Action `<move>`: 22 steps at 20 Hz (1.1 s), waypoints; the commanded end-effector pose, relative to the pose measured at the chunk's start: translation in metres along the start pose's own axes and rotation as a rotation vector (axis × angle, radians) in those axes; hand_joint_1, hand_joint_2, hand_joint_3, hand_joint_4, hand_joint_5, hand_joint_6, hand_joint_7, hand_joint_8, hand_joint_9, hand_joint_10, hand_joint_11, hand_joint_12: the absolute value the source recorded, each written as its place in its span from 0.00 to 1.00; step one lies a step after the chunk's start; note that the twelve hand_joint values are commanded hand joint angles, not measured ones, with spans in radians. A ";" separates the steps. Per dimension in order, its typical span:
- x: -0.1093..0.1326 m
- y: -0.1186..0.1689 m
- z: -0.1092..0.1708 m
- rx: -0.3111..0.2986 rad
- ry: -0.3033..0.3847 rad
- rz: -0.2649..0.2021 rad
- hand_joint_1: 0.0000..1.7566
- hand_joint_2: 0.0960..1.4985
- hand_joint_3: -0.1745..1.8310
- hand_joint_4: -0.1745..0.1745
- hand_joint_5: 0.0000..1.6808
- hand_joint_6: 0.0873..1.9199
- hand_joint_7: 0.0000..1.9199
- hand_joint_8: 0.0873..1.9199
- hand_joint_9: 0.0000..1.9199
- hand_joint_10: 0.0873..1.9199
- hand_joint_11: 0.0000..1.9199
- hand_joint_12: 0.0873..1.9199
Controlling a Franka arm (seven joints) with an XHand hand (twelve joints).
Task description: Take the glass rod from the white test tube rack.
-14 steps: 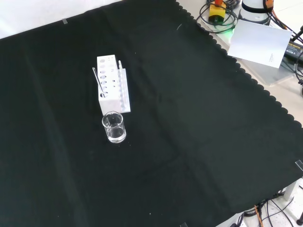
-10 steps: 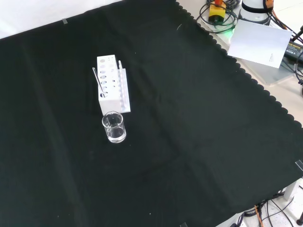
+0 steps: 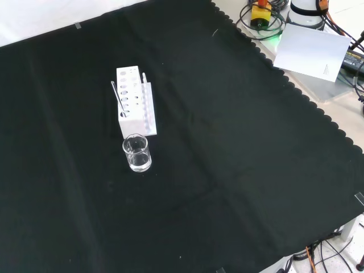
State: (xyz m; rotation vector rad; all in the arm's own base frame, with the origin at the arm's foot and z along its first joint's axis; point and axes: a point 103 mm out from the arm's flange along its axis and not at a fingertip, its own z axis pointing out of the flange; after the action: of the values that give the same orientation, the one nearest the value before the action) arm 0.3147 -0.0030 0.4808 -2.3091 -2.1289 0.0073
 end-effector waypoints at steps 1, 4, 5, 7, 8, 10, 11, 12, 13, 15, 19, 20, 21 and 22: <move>0.005 0.013 0.000 -0.012 -0.003 0.000 0.34 0.57 0.31 0.10 0.00 0.00 0.00 0.19 0.01 0.37 0.00 0.56; 0.009 0.025 -0.001 -0.014 0.009 -0.004 0.34 0.57 0.32 0.09 0.00 0.00 0.00 0.25 0.03 0.41 0.00 0.63; 0.010 0.030 0.000 -0.015 0.009 -0.007 0.34 0.57 0.32 0.09 0.02 0.00 0.00 0.29 0.04 0.42 0.00 0.64; 0.012 0.042 0.002 -0.015 0.009 -0.014 0.34 0.56 0.33 0.08 0.06 0.00 0.01 0.37 0.07 0.43 0.00 0.67; 0.013 0.052 0.005 -0.009 0.012 -0.019 0.34 0.56 0.33 0.07 0.07 0.00 0.02 0.39 0.09 0.43 0.00 0.69; 0.018 0.068 0.009 0.003 0.016 -0.033 0.34 0.56 0.34 0.06 0.10 0.00 0.04 0.42 0.13 0.44 0.00 0.71; 0.021 0.076 0.011 0.004 0.013 -0.041 0.34 0.56 0.34 0.06 0.11 0.00 0.05 0.42 0.14 0.44 0.00 0.72; 0.024 0.082 0.013 0.003 0.011 -0.048 0.34 0.56 0.34 0.06 0.11 0.00 0.06 0.43 0.15 0.44 0.00 0.72; 0.027 0.088 0.014 0.002 0.017 -0.054 0.34 0.57 0.34 0.06 0.12 0.00 0.06 0.43 0.15 0.45 0.00 0.73; 0.031 0.102 0.017 0.005 0.028 -0.062 0.34 0.57 0.34 0.05 0.13 0.00 0.08 0.44 0.17 0.45 0.00 0.73; 0.038 0.128 0.023 0.013 0.036 -0.079 0.34 0.57 0.34 0.05 0.15 0.00 0.10 0.45 0.20 0.45 0.01 0.73; 0.039 0.135 0.026 0.017 0.048 -0.080 0.34 0.57 0.34 0.05 0.15 0.00 0.11 0.45 0.20 0.45 0.01 0.73; 0.041 0.144 0.029 0.026 0.052 -0.085 0.34 0.57 0.34 0.05 0.16 0.00 0.12 0.45 0.21 0.45 0.02 0.73; 0.044 0.152 0.032 0.031 0.050 -0.091 0.34 0.57 0.35 0.05 0.16 0.00 0.13 0.45 0.22 0.46 0.02 0.73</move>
State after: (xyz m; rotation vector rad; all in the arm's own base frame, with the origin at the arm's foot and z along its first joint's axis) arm 0.4230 0.0166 0.4565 -2.2216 -2.1613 0.0189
